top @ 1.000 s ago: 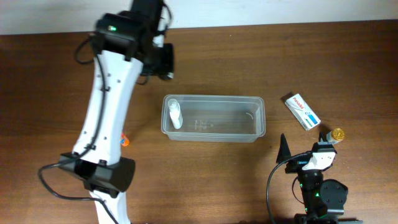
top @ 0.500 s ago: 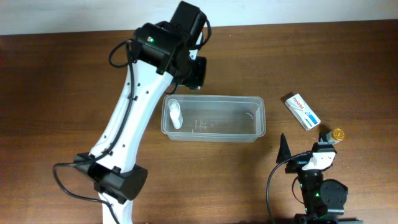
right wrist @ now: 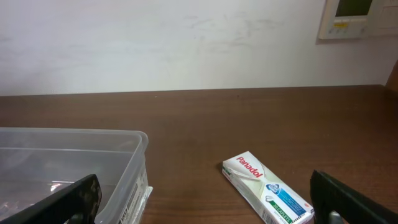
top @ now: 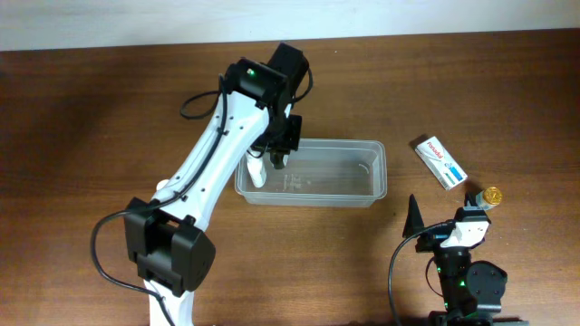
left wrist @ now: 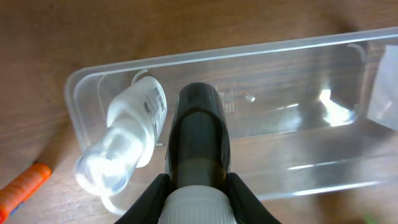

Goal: Pack container
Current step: 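Carry the dark bottle with the left gripper over the container, then lower the dark bottle beside the spray bottle and release it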

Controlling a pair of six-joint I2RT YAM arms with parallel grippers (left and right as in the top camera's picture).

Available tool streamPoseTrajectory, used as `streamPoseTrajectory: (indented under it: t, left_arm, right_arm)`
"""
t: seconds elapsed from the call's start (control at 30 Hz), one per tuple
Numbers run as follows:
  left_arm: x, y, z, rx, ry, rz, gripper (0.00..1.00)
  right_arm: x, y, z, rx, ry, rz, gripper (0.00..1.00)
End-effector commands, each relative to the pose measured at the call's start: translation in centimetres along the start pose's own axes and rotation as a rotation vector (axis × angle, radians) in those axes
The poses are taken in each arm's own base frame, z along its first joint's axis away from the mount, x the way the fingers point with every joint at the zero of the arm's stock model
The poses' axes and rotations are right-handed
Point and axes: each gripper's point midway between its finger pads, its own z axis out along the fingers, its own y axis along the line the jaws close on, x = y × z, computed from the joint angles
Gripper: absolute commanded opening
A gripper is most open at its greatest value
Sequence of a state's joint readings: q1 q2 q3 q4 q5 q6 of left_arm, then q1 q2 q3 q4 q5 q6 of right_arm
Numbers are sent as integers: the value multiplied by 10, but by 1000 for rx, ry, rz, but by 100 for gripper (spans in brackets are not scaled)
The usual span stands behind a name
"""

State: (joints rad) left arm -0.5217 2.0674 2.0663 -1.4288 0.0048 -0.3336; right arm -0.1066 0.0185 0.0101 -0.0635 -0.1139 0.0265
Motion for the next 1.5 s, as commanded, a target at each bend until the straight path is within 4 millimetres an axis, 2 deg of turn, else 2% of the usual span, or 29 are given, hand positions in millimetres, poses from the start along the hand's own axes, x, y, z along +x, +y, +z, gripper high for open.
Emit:
streamPoseTrajectory:
  t: [0.0, 0.3, 0.47, 0.93, 1.27, 1.47]
  left_arm:
    - [4, -1, 6, 7, 4, -8, 17]
    - [1, -9, 27, -11, -25, 19, 15]
    - [-2, -2, 27, -79, -54, -4, 13]
    - [-4, -3, 32, -78, -65, -37, 13]
    - [5, 1, 51, -92, -35, -55, 12]
    - [2, 0, 54, -89, -49, -56, 12]
  right_arm:
    - [3, -1, 0, 4, 8, 8, 98]
    - [3, -1, 0, 4, 8, 8, 98]
    - [3, -1, 0, 4, 8, 8, 98]
    - [3, -1, 0, 4, 8, 8, 98]
    - [3, -1, 0, 4, 8, 8, 98]
    - [3, -1, 0, 4, 8, 8, 98]
